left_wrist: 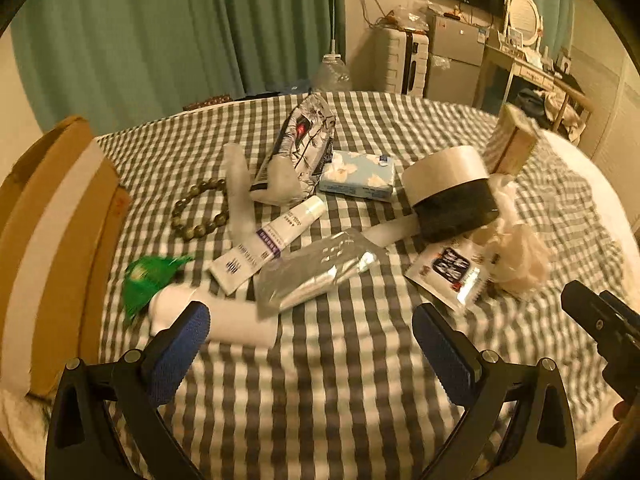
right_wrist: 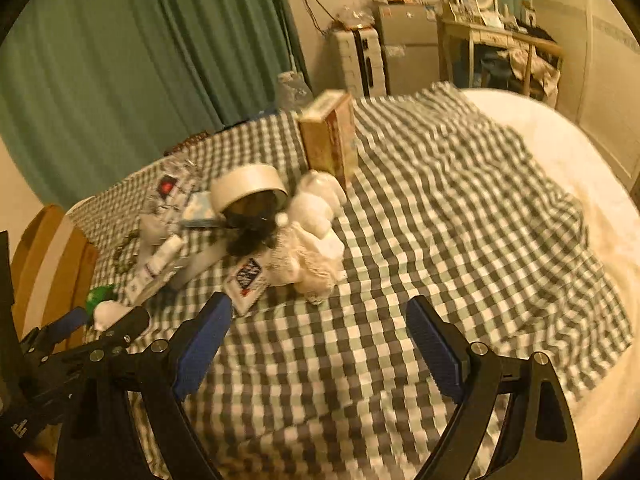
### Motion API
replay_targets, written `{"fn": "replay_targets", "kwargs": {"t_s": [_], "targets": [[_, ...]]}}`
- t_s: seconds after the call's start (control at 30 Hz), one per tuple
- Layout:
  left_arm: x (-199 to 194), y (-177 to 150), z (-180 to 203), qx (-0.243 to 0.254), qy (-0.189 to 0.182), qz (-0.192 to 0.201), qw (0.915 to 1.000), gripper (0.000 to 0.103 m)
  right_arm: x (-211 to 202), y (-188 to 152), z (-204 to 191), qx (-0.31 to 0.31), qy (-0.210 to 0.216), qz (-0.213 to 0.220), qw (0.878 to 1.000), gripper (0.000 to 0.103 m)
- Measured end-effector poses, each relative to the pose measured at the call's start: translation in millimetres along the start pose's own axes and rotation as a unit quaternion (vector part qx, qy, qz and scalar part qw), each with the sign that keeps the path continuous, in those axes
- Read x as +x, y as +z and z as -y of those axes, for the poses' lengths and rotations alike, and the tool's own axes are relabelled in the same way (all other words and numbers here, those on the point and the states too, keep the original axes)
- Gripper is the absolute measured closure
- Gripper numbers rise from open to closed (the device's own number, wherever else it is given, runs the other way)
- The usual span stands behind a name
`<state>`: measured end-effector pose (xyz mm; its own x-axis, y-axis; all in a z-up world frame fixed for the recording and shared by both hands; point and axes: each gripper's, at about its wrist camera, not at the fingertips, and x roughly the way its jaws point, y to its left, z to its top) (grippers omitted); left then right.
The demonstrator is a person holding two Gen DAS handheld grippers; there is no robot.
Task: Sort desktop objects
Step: 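Move both tools back toward the remaining items on the cloth, then grasp the blue blister pack with the left tool while the right tool grasps the lace cloth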
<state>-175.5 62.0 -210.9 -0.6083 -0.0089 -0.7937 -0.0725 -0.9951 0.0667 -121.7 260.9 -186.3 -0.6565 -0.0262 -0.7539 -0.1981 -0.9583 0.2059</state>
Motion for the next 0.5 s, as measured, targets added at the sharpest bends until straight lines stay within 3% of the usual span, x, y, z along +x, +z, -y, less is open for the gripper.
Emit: {"fn": "replay_targets", "kwargs": {"t_s": [0.33, 0.43, 0.5], "targets": [[45.7, 7.3, -5.6, 0.004, 0.004, -0.001, 1.0, 0.0, 55.4, 12.1, 0.5, -0.017, -0.011, -0.02, 1.0, 0.021], [48.4, 9.4, -9.2, -0.001, 0.002, 0.005, 1.0, 0.0, 70.3, 16.0, -0.1, -0.019, -0.006, -0.032, 0.999, 0.032], [49.1, 9.5, -10.8, 0.0, 0.0, 0.006, 1.0, 0.0, 77.5, 16.1, -1.2, -0.021, 0.0, -0.042, 0.999, 0.045]]}}
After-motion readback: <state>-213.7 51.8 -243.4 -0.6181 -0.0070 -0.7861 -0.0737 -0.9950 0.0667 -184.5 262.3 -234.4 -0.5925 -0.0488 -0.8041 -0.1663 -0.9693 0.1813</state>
